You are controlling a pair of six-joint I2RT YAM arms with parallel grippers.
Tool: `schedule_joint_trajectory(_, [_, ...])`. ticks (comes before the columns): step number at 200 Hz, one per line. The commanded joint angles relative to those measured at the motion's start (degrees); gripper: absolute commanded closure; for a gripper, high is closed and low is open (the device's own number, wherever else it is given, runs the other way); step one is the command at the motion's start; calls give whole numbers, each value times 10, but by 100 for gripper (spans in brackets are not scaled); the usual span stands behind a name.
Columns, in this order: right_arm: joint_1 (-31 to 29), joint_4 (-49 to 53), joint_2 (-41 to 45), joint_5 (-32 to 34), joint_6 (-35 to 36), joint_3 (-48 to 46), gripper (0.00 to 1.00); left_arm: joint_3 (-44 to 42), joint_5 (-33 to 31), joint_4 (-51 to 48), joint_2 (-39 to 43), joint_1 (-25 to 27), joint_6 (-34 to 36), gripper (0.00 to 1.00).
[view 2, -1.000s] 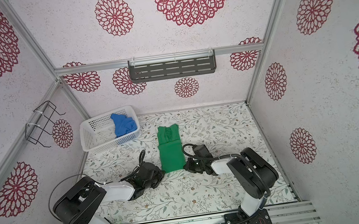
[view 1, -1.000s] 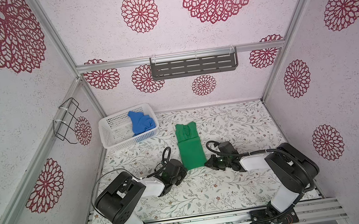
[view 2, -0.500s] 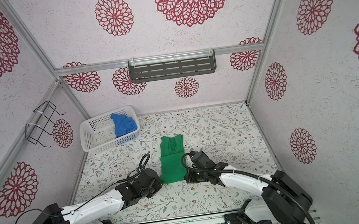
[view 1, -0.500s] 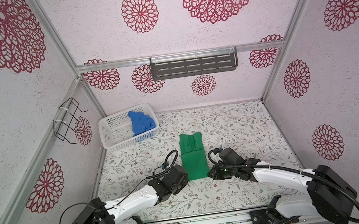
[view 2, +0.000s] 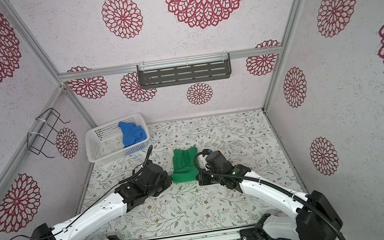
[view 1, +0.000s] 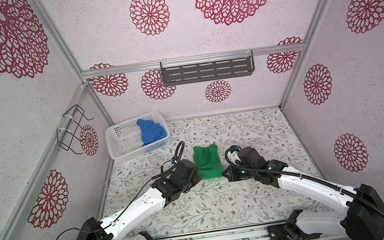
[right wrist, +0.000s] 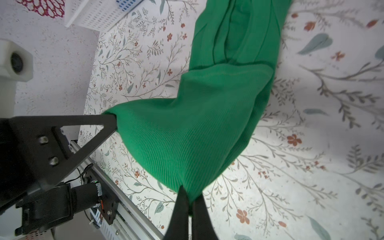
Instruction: Fold and stack the tank tops
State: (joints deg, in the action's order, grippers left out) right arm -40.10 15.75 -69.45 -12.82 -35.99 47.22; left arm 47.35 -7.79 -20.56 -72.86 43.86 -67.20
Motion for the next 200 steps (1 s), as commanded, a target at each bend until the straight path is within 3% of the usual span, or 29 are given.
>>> schedule_joint_trajectory(1, [27,22,-20,26,61,45,100,31,2,0,-17,-36,70,100])
schedule_joint_trajectory(110, [135,-2,-237,-61,149,210,100,200,113,39,-225,-179,227,100])
schedule_joint_trajectory(153, [162,-26,-318,-83,155,257,100,266,160,63,-325,-220,234,100])
schedule_joint_trajectory(200, [177,-28,-393,-100,164,307,100,313,173,86,-410,-226,235,100])
